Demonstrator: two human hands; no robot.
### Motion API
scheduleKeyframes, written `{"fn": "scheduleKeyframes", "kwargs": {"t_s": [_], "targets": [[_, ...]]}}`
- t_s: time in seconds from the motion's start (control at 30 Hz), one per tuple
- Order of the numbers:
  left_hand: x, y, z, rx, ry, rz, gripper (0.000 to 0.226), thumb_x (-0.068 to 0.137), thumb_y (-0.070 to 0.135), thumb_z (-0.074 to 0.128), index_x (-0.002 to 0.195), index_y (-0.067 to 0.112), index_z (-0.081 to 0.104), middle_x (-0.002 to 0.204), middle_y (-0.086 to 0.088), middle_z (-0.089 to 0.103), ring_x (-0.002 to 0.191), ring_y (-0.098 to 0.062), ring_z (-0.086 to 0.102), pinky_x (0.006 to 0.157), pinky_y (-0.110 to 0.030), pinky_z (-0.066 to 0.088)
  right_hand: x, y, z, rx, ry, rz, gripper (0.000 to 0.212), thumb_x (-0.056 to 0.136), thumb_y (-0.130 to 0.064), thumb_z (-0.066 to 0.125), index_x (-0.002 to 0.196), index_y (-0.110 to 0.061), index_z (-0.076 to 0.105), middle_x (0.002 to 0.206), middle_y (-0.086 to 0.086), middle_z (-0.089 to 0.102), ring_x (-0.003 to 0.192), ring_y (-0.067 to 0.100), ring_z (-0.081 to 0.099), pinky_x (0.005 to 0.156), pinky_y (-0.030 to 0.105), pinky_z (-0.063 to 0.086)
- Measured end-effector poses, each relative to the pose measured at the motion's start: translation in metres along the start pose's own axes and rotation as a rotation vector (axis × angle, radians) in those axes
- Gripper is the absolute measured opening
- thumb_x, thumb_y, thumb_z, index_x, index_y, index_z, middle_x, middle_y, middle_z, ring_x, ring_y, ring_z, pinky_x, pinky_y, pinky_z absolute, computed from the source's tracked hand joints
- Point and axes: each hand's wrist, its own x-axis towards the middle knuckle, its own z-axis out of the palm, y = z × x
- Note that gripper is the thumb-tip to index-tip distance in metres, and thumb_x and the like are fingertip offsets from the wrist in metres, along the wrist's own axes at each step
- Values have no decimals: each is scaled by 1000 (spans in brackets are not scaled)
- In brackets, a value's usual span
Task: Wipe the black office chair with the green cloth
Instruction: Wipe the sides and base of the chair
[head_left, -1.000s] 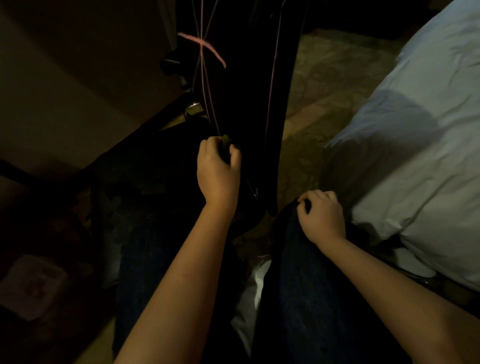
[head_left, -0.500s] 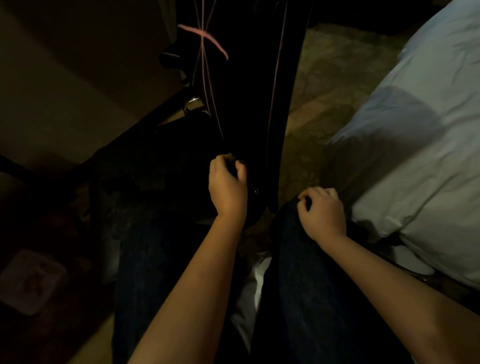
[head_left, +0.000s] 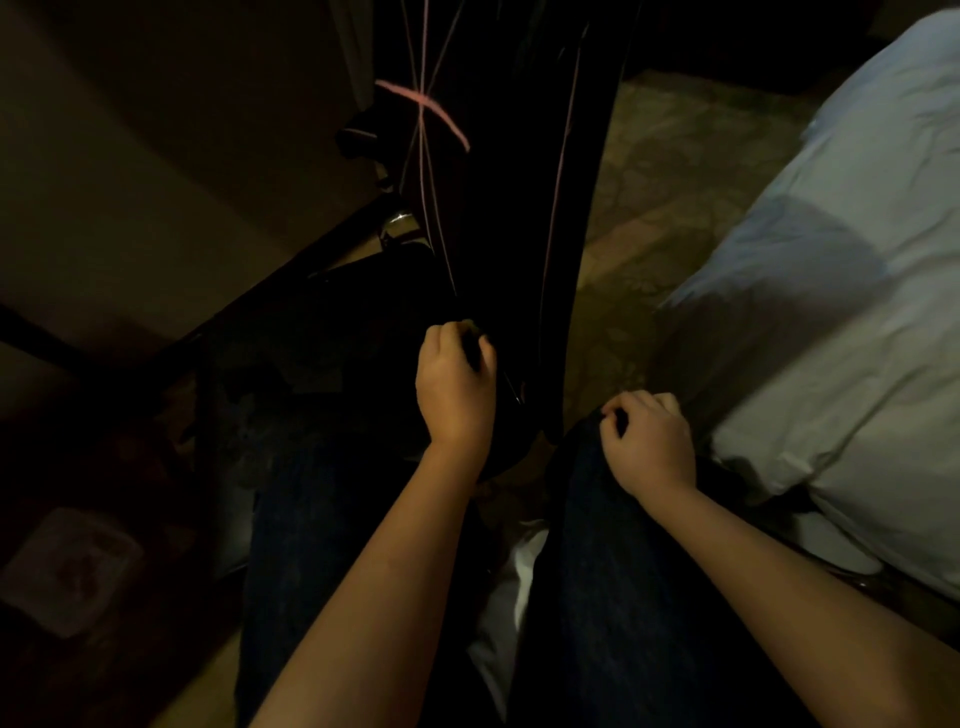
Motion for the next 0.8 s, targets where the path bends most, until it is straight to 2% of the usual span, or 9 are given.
{"fn": "scheduleKeyframes", "kwargs": {"t_s": [0.07,0.17,0.23,0.3,0.4,0.6,0.8], "targets": [[1,6,-8,-51,36,54,22,98,15,56,114,1,61,112,-13,58,97,-21,58,81,-30,50,0,-1,0,-5,1,2,11,88,-21,55,87,-18,66,91,0,65,94,22,49,77,37,46],[19,21,-19,-106,112,138,20,96,13,59,112,1,61,110,-9,58,93,-12,55,75,-11,42,1,-2,-2,-5,-14,3,13,89,-21,56,90,-16,67,93,1,65,95,23,49,77,38,47],[36,34,-25,-94,133,175,20,94,15,62,111,4,61,109,-6,58,93,-9,53,73,-7,39,0,-2,-4,5,-32,7,16,90,-20,55,96,-13,68,96,3,66,97,23,49,80,40,47],[48,41,-30,-91,139,231,20,93,14,63,110,3,61,109,-8,59,97,-15,56,77,-14,43,0,-4,-6,10,-38,22,18,90,-19,55,100,-9,68,98,5,65,100,25,50,82,42,47],[52,47,-37,-102,188,344,20,93,12,63,110,1,63,109,-11,62,100,-21,60,83,-27,50,-2,-6,-10,0,-50,19,11,90,-20,55,87,-12,62,91,6,62,99,27,50,80,42,47],[75,95,-55,-156,345,516,29,90,22,67,110,0,68,108,-12,66,101,-20,63,86,-23,52,0,-8,-12,-20,-98,60,18,92,-26,54,98,-12,65,110,9,63,112,29,46,90,40,44],[72,94,-54,-104,239,498,36,88,13,67,120,-2,63,120,-15,61,113,-25,59,96,-26,49,-1,-7,-16,-33,-95,44,21,93,-26,53,103,-12,65,114,9,63,108,27,47,89,41,45]]}}
